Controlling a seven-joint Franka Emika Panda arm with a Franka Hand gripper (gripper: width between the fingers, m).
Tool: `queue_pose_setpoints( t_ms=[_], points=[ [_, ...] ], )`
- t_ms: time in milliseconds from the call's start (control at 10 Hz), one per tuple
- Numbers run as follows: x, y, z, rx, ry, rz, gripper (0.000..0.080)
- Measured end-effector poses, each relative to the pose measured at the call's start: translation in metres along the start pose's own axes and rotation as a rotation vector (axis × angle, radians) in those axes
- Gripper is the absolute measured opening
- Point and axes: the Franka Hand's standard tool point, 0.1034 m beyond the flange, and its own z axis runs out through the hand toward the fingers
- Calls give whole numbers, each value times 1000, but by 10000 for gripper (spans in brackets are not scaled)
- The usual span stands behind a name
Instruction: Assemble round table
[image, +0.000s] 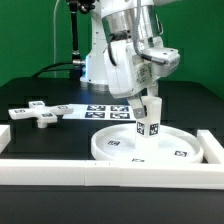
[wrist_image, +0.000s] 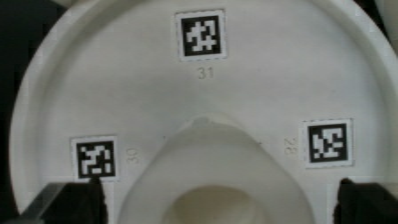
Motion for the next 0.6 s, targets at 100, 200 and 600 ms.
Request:
queue_pose_setpoints(
  t_ms=[100,200,600],
  points=[
    [0,0,0,-1,0,-83,648],
    [0,0,0,-1,0,-160,649],
    [0,9,4,-77,27,-618,649]
  ],
)
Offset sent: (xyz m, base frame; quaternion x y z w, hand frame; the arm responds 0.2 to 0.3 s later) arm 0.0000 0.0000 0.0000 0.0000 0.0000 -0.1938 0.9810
